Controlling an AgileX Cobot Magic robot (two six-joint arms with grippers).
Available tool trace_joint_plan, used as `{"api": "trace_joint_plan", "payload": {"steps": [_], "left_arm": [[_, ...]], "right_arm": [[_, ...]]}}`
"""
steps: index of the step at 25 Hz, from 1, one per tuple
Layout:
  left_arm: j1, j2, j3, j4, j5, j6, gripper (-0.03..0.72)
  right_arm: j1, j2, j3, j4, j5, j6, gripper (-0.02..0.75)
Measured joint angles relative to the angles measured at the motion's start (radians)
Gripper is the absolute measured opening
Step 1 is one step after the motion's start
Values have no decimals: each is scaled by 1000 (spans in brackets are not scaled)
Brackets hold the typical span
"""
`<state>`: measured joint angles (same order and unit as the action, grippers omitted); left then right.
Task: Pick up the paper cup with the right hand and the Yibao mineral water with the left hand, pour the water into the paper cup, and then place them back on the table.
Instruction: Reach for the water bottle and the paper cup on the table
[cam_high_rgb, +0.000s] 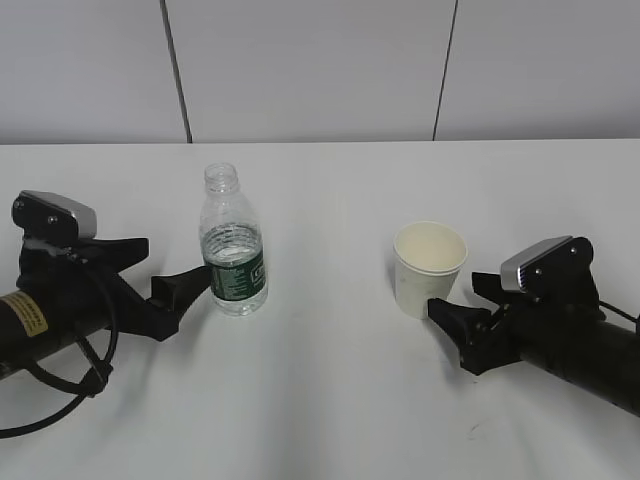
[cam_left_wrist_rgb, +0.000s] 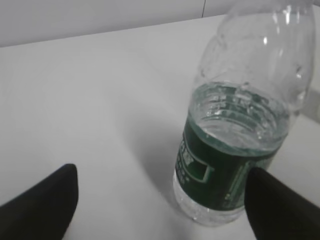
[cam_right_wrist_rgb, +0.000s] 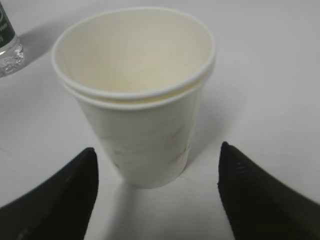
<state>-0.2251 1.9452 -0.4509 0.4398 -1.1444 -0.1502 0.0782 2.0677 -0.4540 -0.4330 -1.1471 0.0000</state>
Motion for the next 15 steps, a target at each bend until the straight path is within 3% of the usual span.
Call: {"api": "trace_joint_plan", "payload": {"steps": [7, 15], "left_arm": [[-2, 58, -56, 99, 2, -35, 620], [-65, 85, -133, 110, 0, -38, 617]], "right_arm": [[0, 2, -2, -4, 0, 9, 585], [0, 2, -2, -4, -2, 9, 585]]}}
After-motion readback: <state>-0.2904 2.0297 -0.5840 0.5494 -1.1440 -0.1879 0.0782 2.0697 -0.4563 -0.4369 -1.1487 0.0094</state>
